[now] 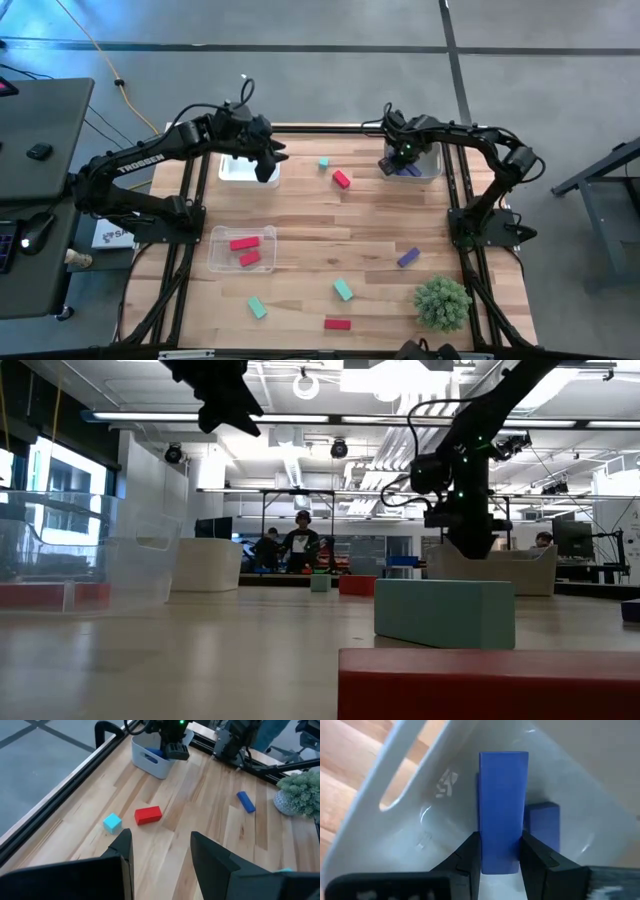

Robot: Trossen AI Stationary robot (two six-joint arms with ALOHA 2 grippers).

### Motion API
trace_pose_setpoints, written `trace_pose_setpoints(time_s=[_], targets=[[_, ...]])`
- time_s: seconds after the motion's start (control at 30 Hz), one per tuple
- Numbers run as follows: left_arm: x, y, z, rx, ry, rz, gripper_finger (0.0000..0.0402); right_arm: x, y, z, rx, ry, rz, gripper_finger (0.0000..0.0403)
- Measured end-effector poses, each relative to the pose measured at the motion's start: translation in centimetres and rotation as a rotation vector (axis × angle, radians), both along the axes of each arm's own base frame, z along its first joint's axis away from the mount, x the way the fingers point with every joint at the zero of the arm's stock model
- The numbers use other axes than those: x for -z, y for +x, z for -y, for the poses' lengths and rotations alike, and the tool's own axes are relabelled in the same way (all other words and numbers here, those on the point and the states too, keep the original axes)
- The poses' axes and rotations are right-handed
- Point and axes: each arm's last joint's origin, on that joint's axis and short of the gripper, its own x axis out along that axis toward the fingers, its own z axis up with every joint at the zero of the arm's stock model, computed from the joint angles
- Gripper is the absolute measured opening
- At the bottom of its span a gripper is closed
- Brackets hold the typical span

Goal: Sort & place blocks by color
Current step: Put the bottom violet block into the gray bin, then put the bottom left light blue block into the white bin

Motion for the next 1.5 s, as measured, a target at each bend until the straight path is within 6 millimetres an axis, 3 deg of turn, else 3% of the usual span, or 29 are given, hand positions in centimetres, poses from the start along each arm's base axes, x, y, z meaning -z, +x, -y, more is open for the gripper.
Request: trace_pose_setpoints(time_s=[0.57,0.83,1.0,1.23,1.5], targets=[[0.1,0.4,0.9,0.063,0.023,-0.019,0.0113,0.3,-0.9,0.7,-0.008,0.114,0.109,0.0086],[0.1,0.4,0.9,0.06,0.024,-0.02,0.0113,0.3,-0.8,0.5,-0.017,0.085,0.078,0.0152],[0.1,0.4,0.9,0.071,0.039,-0.024,0.0113,0.2,-0.8,0.5,0.005,0.093,0.073,0.0161],[0.1,0.4,0.9,0.085,0.054,-0.031,0.0118,-1.4,-0.2,0.9,0.023,0.089,0.075,0.016],[0.1,0.4,0.9,0.085,0.051,-0.036,0.0165,-4.6,0.5,0.8,0.002,0.011,0.055,0.016]])
